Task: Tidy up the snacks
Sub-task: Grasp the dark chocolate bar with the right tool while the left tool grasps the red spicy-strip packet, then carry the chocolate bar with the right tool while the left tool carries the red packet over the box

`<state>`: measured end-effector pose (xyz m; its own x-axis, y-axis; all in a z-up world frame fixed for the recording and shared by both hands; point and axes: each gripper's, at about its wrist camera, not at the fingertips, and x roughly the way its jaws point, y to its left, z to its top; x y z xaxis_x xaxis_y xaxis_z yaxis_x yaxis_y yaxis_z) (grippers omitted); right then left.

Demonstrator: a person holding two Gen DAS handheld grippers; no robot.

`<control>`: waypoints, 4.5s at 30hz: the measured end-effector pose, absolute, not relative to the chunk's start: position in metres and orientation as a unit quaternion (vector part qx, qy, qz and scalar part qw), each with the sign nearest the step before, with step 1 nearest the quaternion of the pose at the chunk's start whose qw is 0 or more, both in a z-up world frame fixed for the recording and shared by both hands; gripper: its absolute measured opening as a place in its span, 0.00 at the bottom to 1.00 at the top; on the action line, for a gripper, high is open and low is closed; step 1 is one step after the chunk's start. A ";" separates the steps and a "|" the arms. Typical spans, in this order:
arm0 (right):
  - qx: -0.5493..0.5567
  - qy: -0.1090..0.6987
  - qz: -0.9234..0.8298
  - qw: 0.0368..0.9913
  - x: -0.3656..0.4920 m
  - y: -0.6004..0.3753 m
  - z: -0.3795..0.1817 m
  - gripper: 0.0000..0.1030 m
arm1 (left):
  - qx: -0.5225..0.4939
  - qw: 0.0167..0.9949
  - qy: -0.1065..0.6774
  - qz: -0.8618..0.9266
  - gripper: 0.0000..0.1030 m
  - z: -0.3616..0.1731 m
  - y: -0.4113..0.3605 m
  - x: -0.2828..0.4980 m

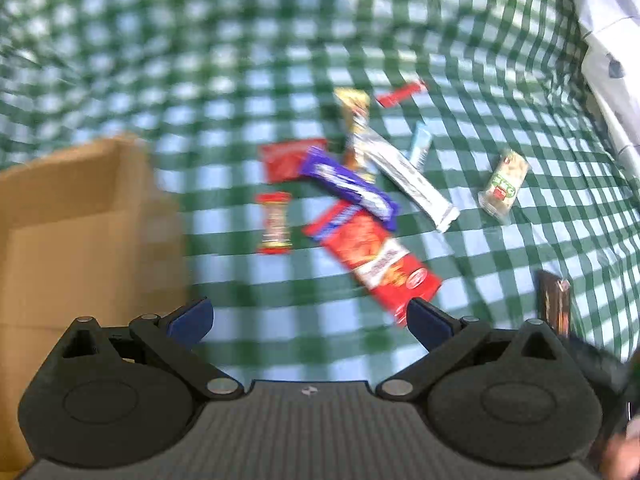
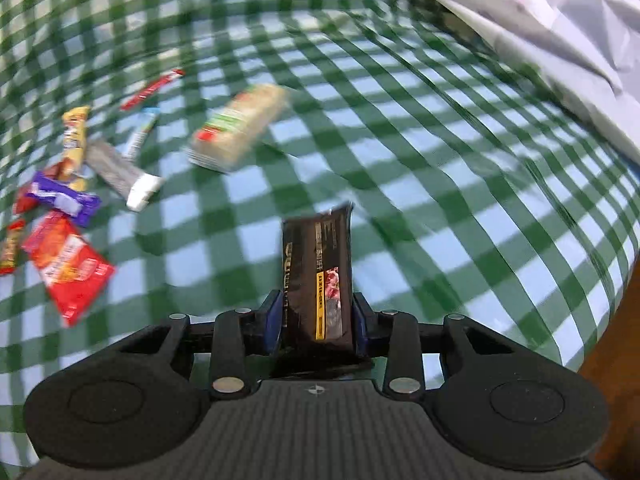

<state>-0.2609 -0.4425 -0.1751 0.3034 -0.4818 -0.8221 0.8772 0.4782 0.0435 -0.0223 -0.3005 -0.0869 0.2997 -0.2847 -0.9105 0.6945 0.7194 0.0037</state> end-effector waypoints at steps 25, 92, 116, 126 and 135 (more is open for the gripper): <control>0.245 0.384 -0.445 0.771 -0.263 -0.442 -0.183 0.40 | 0.196 0.758 0.575 -0.239 0.50 -0.169 -0.371 0.011; 0.124 0.377 -0.162 0.904 -0.240 -0.022 0.004 0.40 | 0.088 0.857 0.444 -0.248 0.50 0.010 0.144 -0.098; 0.111 0.387 -0.174 0.899 -0.190 -0.044 0.004 0.40 | 0.064 0.855 0.453 -0.244 0.50 0.008 0.133 -0.035; 0.105 0.395 -0.176 0.896 -0.150 -0.059 -0.003 0.40 | 0.056 0.855 0.453 -0.246 0.50 0.008 0.104 0.006; 0.100 0.411 -0.165 0.891 -0.102 -0.079 -0.019 0.40 | 0.063 0.838 0.485 -0.242 0.50 -0.022 0.078 0.047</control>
